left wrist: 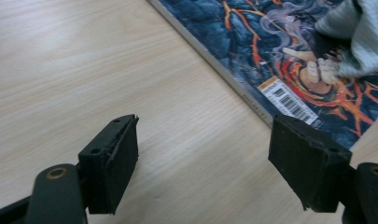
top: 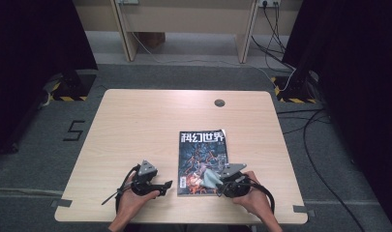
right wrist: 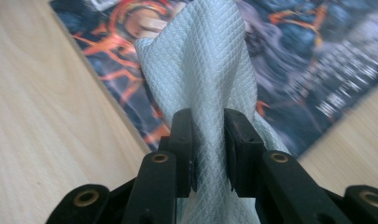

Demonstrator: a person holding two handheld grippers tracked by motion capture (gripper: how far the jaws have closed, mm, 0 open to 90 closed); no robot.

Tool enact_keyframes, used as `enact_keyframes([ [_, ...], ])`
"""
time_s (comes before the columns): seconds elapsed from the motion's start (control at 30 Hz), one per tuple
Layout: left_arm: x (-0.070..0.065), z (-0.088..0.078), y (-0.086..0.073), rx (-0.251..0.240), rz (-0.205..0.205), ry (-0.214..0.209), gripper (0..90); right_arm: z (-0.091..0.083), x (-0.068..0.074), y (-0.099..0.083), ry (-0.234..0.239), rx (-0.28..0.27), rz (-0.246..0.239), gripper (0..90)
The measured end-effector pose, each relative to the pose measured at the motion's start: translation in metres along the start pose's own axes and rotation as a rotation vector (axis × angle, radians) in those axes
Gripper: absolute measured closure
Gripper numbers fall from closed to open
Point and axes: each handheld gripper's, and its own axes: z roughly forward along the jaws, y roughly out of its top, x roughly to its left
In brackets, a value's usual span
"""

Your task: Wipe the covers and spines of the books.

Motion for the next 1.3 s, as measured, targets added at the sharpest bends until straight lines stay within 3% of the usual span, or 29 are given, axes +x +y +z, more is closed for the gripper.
enact_keyframes([
  [0.1, -0.017, 0.007, 0.0, -0.003, 0.019, -0.034, 23.0, -0.004, -0.005, -0.007, -0.003, -0.009, 0.026, 75.0],
  [0.23, -0.03, 0.015, -0.001, 0.014, 0.053, -0.039, 22.8, -0.005, -0.001, -0.008, -0.006, 0.001, 0.012, 75.1],
  [0.6, -0.028, 0.016, -0.001, 0.017, 0.068, -0.011, 20.4, -0.005, -0.002, -0.008, 0.016, 0.007, 0.019, 74.6],
  [0.67, -0.029, 0.015, -0.001, 0.014, 0.066, -0.009, 20.5, -0.004, -0.01, -0.004, -0.021, 0.029, 0.016, 74.8],
  [1.1, -0.029, 0.015, -0.002, 0.013, 0.069, -0.01, 20.9, 0.014, -0.047, 0.018, -0.074, 0.045, 0.057, 75.1],
  [1.3, -0.028, 0.016, -0.002, 0.011, 0.071, -0.013, 20.8, 0.027, -0.071, 0.035, -0.101, 0.047, 0.091, 75.2],
])
